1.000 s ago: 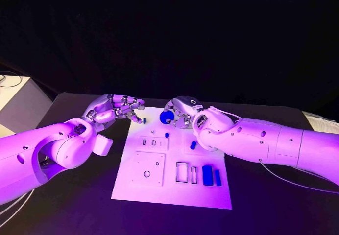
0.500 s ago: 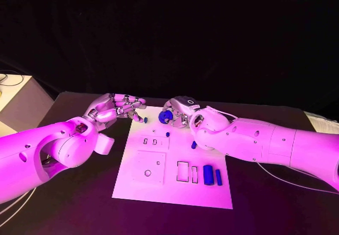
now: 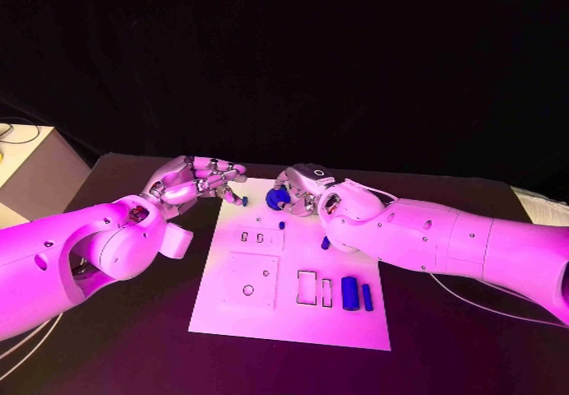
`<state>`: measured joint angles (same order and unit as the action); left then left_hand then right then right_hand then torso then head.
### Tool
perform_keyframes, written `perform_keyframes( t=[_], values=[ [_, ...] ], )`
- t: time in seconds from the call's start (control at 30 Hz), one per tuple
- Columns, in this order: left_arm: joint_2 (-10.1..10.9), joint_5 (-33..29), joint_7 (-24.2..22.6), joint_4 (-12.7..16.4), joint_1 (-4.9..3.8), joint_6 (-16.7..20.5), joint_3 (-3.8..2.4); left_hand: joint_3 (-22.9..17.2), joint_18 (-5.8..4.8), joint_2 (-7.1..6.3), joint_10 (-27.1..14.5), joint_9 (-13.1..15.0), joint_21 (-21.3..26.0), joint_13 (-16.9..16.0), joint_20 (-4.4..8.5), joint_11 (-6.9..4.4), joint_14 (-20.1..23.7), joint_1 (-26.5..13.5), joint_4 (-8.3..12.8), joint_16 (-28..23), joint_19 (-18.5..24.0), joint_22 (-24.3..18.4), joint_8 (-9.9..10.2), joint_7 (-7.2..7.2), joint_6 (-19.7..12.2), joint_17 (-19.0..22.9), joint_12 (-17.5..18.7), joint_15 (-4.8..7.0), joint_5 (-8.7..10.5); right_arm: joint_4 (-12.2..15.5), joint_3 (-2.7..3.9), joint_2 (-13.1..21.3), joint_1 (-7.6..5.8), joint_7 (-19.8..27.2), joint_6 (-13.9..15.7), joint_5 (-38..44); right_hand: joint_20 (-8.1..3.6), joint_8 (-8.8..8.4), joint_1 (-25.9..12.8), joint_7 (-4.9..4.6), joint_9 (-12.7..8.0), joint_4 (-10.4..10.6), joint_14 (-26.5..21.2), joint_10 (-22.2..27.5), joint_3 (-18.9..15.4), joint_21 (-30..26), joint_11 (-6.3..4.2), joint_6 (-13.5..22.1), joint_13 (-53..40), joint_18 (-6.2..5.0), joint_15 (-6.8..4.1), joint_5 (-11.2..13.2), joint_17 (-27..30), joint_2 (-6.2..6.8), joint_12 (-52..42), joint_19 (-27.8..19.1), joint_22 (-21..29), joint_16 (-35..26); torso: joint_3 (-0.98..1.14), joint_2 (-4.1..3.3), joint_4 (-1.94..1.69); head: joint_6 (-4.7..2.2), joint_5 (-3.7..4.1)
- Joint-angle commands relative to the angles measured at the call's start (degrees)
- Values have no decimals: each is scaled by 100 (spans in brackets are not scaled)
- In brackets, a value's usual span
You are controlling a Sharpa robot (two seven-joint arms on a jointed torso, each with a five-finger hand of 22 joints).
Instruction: Assemble the parts on the task board
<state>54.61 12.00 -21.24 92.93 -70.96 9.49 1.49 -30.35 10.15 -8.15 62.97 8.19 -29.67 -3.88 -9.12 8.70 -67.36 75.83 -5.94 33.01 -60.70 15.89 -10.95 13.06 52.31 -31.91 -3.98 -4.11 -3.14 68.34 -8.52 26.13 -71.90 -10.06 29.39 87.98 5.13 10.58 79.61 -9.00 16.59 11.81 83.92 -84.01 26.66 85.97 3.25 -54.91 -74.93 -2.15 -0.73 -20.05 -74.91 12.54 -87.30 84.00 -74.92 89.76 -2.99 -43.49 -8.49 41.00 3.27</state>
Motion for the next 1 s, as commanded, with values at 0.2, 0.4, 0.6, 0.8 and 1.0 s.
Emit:
perform_keyframes(
  t=[0.2, 0.4, 0.6, 0.8, 1.0],
  values=[
    [-12, 6, -20, 5, -4, -93, -4, 0, 9, -1, -25, 7, -38, -9, -1, 3, 51, -52, -32, 43, 37, 11, 22, -8, -35, -10, 21, 7, -11, -23, -8, -12, 19, -52, -187, 98, -32, 249, -142, 99, 95, -25, 608, -285, 66, -9, 0, -151, -1178, 101, -23, 7, -1509, 35, 5, 406, -1135, 24, 4, -5, 1, -9, 7],
    [-14, 6, -10, 0, -4, -96, -4, 2, 9, -1, -26, 7, -40, -10, -2, 4, 53, -54, -34, 44, 39, 12, 22, -7, -36, -10, 22, 6, -10, -76, -9, -42, 20, 12, -227, -3, 65, -27, -424, -63, -40, -56, 608, -159, 92, -49, 146, 306, -1064, 92, 99, 48, -1509, 169, 106, 387, -1106, 24, 1, -3, 0, -12, 15],
    [-13, 6, 12, -5, -4, -99, -4, 4, 9, -1, -31, 7, -42, -9, -3, 6, 55, -60, -39, 46, 42, 13, 25, -4, -40, -11, 24, 5, -11, -145, -10, -69, 19, 244, -403, -285, 143, -170, -894, -125, -127, 155, 608, -32, -53, -136, 212, 458, -956, 68, 166, -178, -1509, 114, 202, 345, -1039, 24, -1, -3, -3, -10, 14],
    [-11, 4, 30, -9, -4, -115, -4, 8, 8, -1, -42, 5, -43, -7, -7, 10, 63, -67, -45, 46, 52, 15, 32, 0, -51, -12, 27, 1, -10, -144, -10, -58, 19, 347, -445, -403, 160, -209, -1101, -136, -156, 260, 608, -14, -187, -137, 226, 483, -945, 68, 179, -200, -1509, 112, 211, 344, -1042, 24, 0, -5, -1, -1, 6],
    [-8, 2, 36, -13, -4, -119, -4, 9, 8, -1, -46, 5, -44, -7, -8, 12, 66, -69, -48, 46, 56, 15, 34, 1, -54, -12, 28, -1, -10, -122, -10, -31, 19, 369, -473, -429, 161, -182, -1142, -122, -152, 286, 608, -50, -195, -126, 217, 414, -979, 71, 176, -262, -1509, 55, 179, 351, -1053, 24, 2, -1, 1, 3, 4]
  ],
)
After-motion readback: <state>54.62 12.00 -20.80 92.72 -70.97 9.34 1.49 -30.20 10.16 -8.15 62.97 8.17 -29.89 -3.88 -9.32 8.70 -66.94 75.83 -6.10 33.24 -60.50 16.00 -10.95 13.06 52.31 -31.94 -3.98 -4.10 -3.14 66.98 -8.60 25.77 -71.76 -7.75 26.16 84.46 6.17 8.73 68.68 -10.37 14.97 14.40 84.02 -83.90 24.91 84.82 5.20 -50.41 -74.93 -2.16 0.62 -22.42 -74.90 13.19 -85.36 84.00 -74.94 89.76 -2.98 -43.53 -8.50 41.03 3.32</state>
